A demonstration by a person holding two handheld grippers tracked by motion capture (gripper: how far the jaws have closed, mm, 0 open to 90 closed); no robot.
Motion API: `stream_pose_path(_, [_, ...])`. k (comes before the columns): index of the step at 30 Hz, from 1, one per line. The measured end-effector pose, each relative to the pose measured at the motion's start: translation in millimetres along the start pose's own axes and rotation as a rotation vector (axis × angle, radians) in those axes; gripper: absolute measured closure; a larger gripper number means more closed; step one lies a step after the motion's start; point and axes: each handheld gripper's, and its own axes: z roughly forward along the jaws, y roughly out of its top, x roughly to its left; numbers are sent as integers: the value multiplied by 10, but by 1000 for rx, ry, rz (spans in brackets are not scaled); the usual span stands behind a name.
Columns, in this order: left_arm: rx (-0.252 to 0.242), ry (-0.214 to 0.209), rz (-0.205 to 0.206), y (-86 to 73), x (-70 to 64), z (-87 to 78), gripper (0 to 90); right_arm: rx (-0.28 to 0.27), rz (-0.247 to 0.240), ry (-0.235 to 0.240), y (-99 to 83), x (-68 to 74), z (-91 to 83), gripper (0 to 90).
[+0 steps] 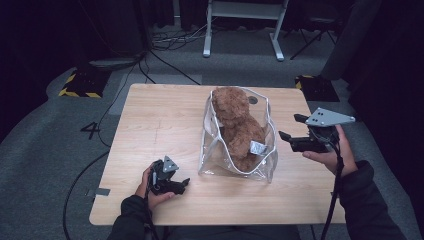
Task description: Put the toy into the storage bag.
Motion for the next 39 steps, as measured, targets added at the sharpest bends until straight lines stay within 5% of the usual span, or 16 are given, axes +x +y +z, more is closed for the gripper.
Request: stream_pose_path(39, [0, 0, 1, 0, 0, 0, 159, 87, 25, -18, -506, -61, 163, 263])
